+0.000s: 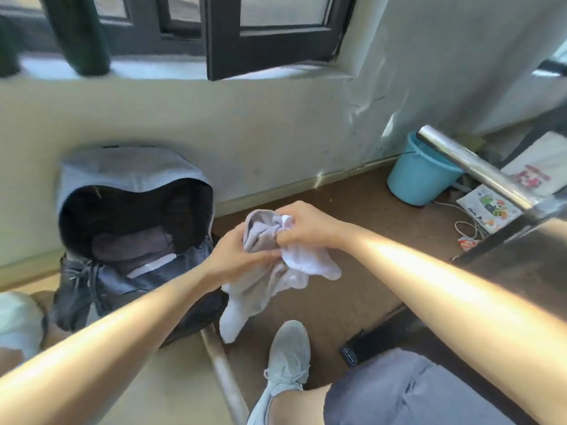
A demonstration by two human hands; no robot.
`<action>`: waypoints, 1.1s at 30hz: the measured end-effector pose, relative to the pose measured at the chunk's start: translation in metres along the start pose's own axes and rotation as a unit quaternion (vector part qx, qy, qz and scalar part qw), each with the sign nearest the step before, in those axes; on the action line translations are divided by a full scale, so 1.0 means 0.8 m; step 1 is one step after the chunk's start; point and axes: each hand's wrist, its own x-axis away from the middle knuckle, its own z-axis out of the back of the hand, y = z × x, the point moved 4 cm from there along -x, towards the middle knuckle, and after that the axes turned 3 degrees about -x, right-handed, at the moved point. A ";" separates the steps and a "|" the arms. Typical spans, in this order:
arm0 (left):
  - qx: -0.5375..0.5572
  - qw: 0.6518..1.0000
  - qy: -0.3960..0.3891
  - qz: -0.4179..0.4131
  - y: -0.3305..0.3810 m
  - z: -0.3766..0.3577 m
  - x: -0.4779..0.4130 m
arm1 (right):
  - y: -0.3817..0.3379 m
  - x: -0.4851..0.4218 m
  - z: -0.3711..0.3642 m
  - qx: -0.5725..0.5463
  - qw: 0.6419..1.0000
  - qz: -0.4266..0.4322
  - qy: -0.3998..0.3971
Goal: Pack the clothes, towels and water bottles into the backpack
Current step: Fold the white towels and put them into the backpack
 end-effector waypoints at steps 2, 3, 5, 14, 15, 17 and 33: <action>-0.011 1.000 -0.014 0.008 0.018 0.027 0.012 | -0.022 0.008 0.000 -0.019 1.000 0.020 -0.005; -0.007 1.000 -0.024 0.006 0.029 0.039 0.020 | -0.033 0.013 0.000 -0.025 0.999 0.025 -0.010; 0.005 1.000 -0.028 0.001 0.053 0.066 0.038 | -0.059 0.023 0.006 -0.033 0.999 0.038 -0.009; -0.108 0.983 0.146 0.035 0.126 0.232 0.092 | -0.154 0.043 0.069 -0.002 0.981 0.064 0.186; -0.128 0.976 0.173 0.042 0.128 0.250 0.094 | -0.163 0.042 0.071 -0.006 0.978 0.062 0.199; -0.171 0.962 0.202 0.067 0.131 0.281 0.094 | -0.180 0.037 0.073 0.005 0.972 0.059 0.226; -0.192 0.915 0.297 0.196 0.047 0.388 0.081 | -0.214 -0.130 0.072 -0.189 0.905 -0.020 0.380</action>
